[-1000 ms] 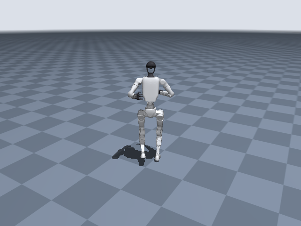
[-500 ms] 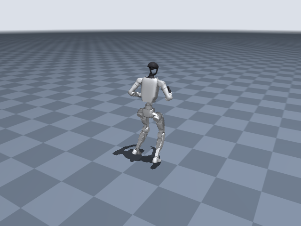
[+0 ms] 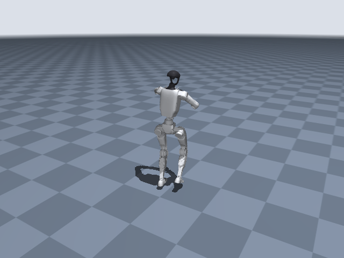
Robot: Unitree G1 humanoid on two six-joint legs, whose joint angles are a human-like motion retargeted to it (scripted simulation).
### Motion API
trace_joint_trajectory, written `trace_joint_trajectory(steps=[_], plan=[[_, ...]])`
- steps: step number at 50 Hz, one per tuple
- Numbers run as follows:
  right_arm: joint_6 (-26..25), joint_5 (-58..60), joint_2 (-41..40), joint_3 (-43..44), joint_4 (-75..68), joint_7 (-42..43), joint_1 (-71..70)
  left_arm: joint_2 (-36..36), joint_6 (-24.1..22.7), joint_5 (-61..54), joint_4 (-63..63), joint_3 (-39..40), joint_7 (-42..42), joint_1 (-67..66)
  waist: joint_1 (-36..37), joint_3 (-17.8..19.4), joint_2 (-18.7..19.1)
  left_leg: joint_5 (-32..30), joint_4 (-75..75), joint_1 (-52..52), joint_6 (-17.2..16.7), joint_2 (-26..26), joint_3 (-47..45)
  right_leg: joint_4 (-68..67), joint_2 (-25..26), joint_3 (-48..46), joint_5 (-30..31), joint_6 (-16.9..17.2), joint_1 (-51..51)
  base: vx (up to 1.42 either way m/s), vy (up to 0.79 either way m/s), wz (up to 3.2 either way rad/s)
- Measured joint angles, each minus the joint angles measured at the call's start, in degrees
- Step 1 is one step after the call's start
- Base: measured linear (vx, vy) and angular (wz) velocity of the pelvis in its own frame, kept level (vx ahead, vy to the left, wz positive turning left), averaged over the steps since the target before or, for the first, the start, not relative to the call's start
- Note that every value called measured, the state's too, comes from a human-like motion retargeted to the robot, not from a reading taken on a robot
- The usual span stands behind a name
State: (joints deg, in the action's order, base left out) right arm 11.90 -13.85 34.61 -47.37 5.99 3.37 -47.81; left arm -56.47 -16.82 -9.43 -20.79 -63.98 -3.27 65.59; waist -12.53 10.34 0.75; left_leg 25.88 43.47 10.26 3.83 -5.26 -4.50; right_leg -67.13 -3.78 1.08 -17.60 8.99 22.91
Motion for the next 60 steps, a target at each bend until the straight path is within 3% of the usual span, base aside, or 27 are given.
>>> trace_joint_trajectory(steps=[2,3,5,7,9,11,15,18,20,23,27,30,34,37,40,42,44,45,47,48,50,53,55,60], plan=[[3.2,-12.5,6.1,19.0,11.0,0.8,26.5,-10.2,0.5,-8.4,2.7,24.2,3.6,-34.8,4.3,2.1,-1.0,-0.4,-3.5,-2.2,-0.4,-2.4,1.8,6.2,-0.8,0.4,-3.5,-1.7,-5.0,-0.03,0.01,0.65],[5.0,-18.9,6.7,29.8,14.6,1.4,40.4,-11.0,1.1,-12.0,6.3,42.7,5.4,-57.3,7.0,3.2,-0.7,-0.2,-4.0,-3.2,-0.6,-2.7,2.4,9.6,-1.0,0.4,-5.0,-2.5,-7.5,-0.01,-0.03,0.38],[8.4,-28.4,2.6,47.9,17.6,2.3,61.0,-0.9,2.5,-16.1,15.6,76.4,7.7,-95.6,11.7,5.4,0.0,0.9,-2.6,-3.9,-0.7,-2.3,2.7,15.3,-1.4,-0.6,-8.2,-4.2,-11.9,-0.01,-0.06,0.15],[10.0,-32.4,-4.2,57.7,18.9,2.1,68.0,13.3,3.5,-17.3,23.3,90.4,8.0,-108.9,16.0,6.7,-0.3,1.8,0.1,-3.1,0.0,-1.5,2.3,18.0,-1.8,-1.5,-10.2,-4.1,-14.0,-0.02,-0.09,0.01],[10.0,-33.2,-7.5,59.1,22.1,1.3,65.6,21.7,3.9,-19.9,22.3,92.6,9.2,-109.6,19.7,7.4,-1.0,1.0,1.7,-2.2,0.2,-1.1,2.3,19.8,-1.7,-1.8,-10.8,-3.5,-15.0,-0.03,-0.12,-0.13],[8.8,-32.2,-7.5,53.9,25.9,0.0,57.7,25.1,4.2,-23.1,13.7,87.0,11.4,-104.0,22.2,7.6,-1.9,-1.9,2.5,-0.8,-0.9,-1.2,3.3,20.9,-1.6,-1.5,-9.9,-2.7,-15.0,-0.04,-0.13,-0.30],[6.0,-29.6,-6.4,35.4,31.7,-2.8,35.8,25.0,4.7,-25.4,-4.9,64.7,12.8,-81.9,22.0,6.3,-3.4,-7.3,7.0,3.4,-4.3,-1.5,6.3,18.2,-0.7,-0.2,-7.6,-2.3,-12.0,-0.06,-0.14,-0.64],[3.9,-28.8,-8.3,24.7,33.1,-4.6,21.2,25.9,4.0,-22.5,-12.4,51.3,11.5,-62.6,19.3,5.4,-3.4,-3.5,14.4,7.5,-4.4,0.1,6.9,14.1,0.3,-0.1,-11.9,-4.5,-8.9,-0.03,-0.13,-0.77],[3.5,-29.7,-10.2,20.4,33.4,-5.6,15.5,26.9,3.2,-19.9,-15.4,46.3,10.8,-52.5,17.2,5.3,-2.9,-0.8,19.6,9.9,-4.1,2.5,6.1,11.2,0.8,-0.4,-16.0,-5.8,-7.3,0.01,-0.11,-0.65],[4.6,-32.8,-10.8,18.9,33.5,-7.1,14.0,26.1,1.7,-20.3,-15.9,45.1,9.2,-43.6,14.6,6.0,-1.8,-3.0,23.5,13.7,-3.8,7.8,3.1,12.7,2.6,-0.4,-16.8,-5.9,-6.8,0.10,-0.11,-0.51],[7.0,-32.5,-5.1,25.8,35.3,-4.9,28.4,18.4,0.0,-26.6,-17.5,55.8,6.9,-57.1,14.0,6.2,-0.9,-3.4,24.7,17.9,-2.9,11.6,0.7,19.2,4.0,0.8,-13.1,-4.6,-9.9,0.23,-0.10,-0.50],[9.0,-28.4,2.3,40.3,34.3,0.1,47.5,12.5,-1.2,-28.7,-14.5,76.1,3.4,-79.9,15.3,6.9,-0.9,-3.1,25.1,20.7,-2.5,12.5,-1.4,21.8,4.2,0.9,-12.4,-4.1,-12.7,0.31,-0.10,-0.19],[12.1,-23.2,3.8,64.9,30.6,5.5,75.4,19.4,-2.8,-30.1,-2.0,106.9,-0.8,-110.4,18.0,7.8,-1.5,-3.9,21.7,23.0,-0.1,10.7,-4.1,19.4,3.7,0.5,-15.4,-4.8,-15.8,0.30,-0.09,0.05],[14.1,-21.4,-0.8,73.5,30.2,8.2,84.3,27.9,-3.6,-29.2,3.7,116.5,-3.5,-119.0,19.9,8.0,-1.9,-5.1,18.3,23.1,2.1,7.5,-4.6,15.3,3.6,0.6,-17.0,-5.8,-18.3,0.24,-0.04,0.04],[16.1,-18.9,-5.2,70.0,31.3,12.7,79.5,31.4,-4.2,-25.0,2.9,112.3,-6.5,-116.2,21.6,7.2,-2.3,-2.9,24.3,24.2,5.9,4.9,-3.0,9.2,3.6,1.1,-23.2,-9.4,-20.7,0.16,0.01,-0.32],[16.2,-14.6,-8.2,58.7,30.0,17.7,65.1,31.1,-3.4,-18.3,-0.2,99.2,-9.6,-104.6,21.6,8.0,-3.3,1.6,31.0,24.9,8.4,3.9,-2.0,5.6,3.9,2.0,-30.3,-12.1,-22.4,0.10,0.06,-0.53],[14.3,-12.9,-10.9,43.9,26.5,19.0,46.6,29.7,-1.1,-13.5,-4.2,81.3,-10.5,-86.7,19.9,8.8,-3.6,4.8,33.4,24.4,8.7,4.4,-2.0,3.7,4.6,3.1,-32.0,-12.8,-22.6,0.06,0.09,-0.43],[12.9,-14.3,-12.3,36.4,24.8,18.4,37.7,28.7,0.3,-13.1,-6.1,72.0,-9.7,-76.9,18.6,8.6,-4.0,5.5,32.7,23.7,8.1,4.2,-2.6,2.7,4.0,3.5,-31.3,-12.2,-22.3,0.04,0.12,-0.31],[11.1,-20.1,-14.9,25.5,23.4,16.0,25.0,27.1,1.5,-14.9,-8.6,58.4,-9.0,-57.9,15.8,7.1,-4.2,2.0,25.5,21.1,4.5,3.6,-3.5,5.5,2.4,4.4,-21.6,-8.0,-20.3,0.01,0.14,-0.37],[10.8,-22.4,-15.7,21.9,24.2,15.3,22.0,26.5,1.4,-15.6,-9.4,53.9,-9.7,-50.9,14.4,6.0,-3.9,-2.6,21.1,19.5,2.0,4.2,-4.5,7.6,0.9,3.8,-15.0,-5.9,-18.8,-0.02,0.15,-0.47],[10.6,-24.7,-16.2,18.4,27.5,14.1,20.7,25.6,0.7,-15.2,-10.2,49.3,-11.9,-42.6,11.6,4.0,-3.6,-12.4,13.7,17.1,-1.7,5.2,-6.5,10.2,-2.6,2.4,-4.5,-3.1,-13.8,-0.04,0.16,-0.52],[11.1,-22.8,-15.6,19.8,32.5,14.2,22.9,24.2,0.4,-11.4,-9.7,48.5,-15.0,-39.7,8.2,3.3,-3.3,-13.9,12.9,15.0,-3.7,5.6,-5.3,10.2,-3.3,3.8,0.8,-0.6,-6.8,-0.07,0.17,-0.66],[10.6,-21.1,-15.2,22.0,34.4,14.2,23.8,22.9,1.0,-10.0,-8.7,48.4,-15.2,-38.9,7.0,3.2,-3.1,-10.6,15.0,12.9,-3.0,7.8,-4.3,11.6,-2.7,4.8,-0.6,-1.0,-4.9,-0.06,0.19,-0.74],[8.6,-17.2,-13.7,26.0,33.8,13.7,24.3,22.3,2.3,-6.5,-6.0,48.5,-11.9,-38.5,5.6,4.1,-2.0,1.7,19.5,8.0,-1.3,14.4,-3.0,9.2,-3.2,5.4,-16.3,-5.7,-4.3,-0.07,0.22,-0.59]])
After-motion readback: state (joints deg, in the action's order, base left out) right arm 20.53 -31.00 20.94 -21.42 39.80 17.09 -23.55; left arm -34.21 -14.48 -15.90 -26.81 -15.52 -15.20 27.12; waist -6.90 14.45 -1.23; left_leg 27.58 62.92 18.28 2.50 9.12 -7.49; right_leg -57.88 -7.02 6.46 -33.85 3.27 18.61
